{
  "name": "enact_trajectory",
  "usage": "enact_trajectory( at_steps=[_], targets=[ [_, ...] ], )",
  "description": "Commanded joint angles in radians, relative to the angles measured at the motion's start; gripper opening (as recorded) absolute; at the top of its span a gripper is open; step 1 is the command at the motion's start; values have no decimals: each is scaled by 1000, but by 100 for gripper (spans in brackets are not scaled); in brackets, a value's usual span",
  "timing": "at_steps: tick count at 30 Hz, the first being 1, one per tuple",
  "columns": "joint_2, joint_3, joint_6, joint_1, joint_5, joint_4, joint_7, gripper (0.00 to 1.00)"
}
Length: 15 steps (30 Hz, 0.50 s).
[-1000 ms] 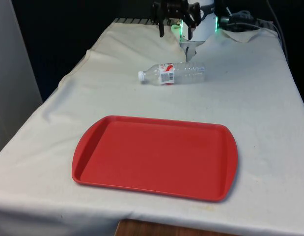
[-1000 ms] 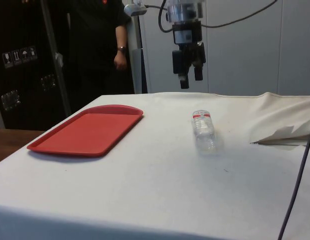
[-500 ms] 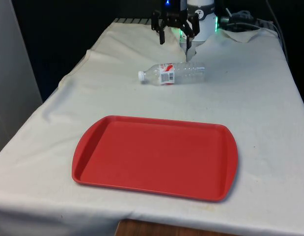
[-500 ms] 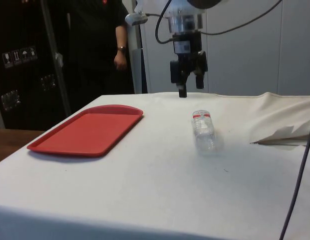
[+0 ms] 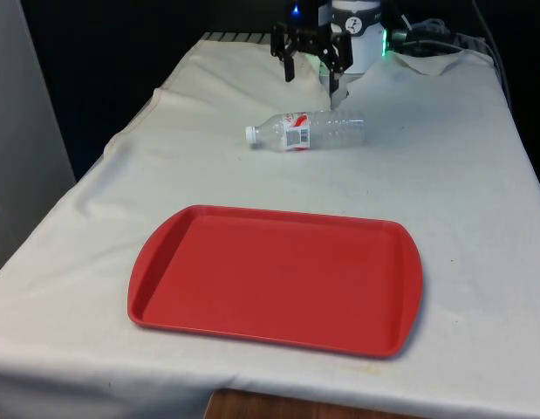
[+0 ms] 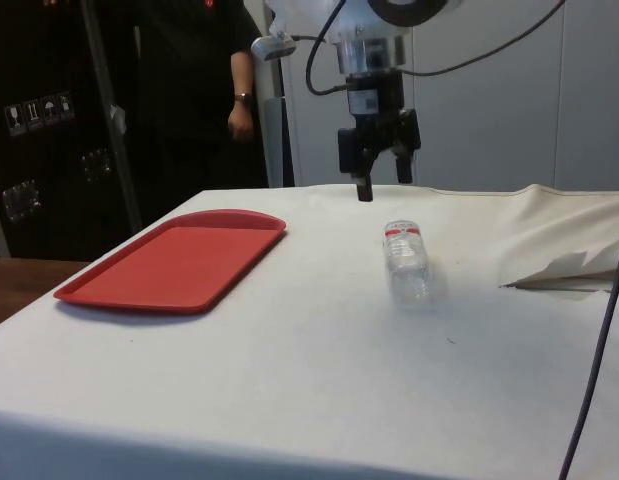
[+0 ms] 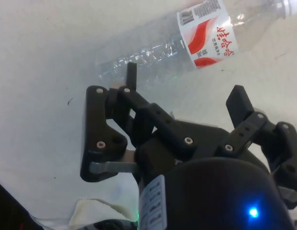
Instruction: Place the bottle upright on the tray.
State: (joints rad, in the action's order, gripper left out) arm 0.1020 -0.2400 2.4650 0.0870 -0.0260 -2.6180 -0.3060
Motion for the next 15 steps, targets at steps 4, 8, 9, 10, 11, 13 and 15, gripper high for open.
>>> enact_trajectory(
  at_steps=[4,8,9,10,11,13,15],
  targets=[
    [-3,1,13,1,7,-3,-30,100],
    [-5,1,17,2,9,-2,-54,100],
    [-7,1,19,2,10,-2,-59,100],
    [-8,1,22,2,11,-2,-65,100],
    [-9,1,25,2,12,-2,-69,100],
    [-11,1,30,2,14,-2,-79,100],
    [-13,0,36,2,14,-3,-88,100]
  ],
)
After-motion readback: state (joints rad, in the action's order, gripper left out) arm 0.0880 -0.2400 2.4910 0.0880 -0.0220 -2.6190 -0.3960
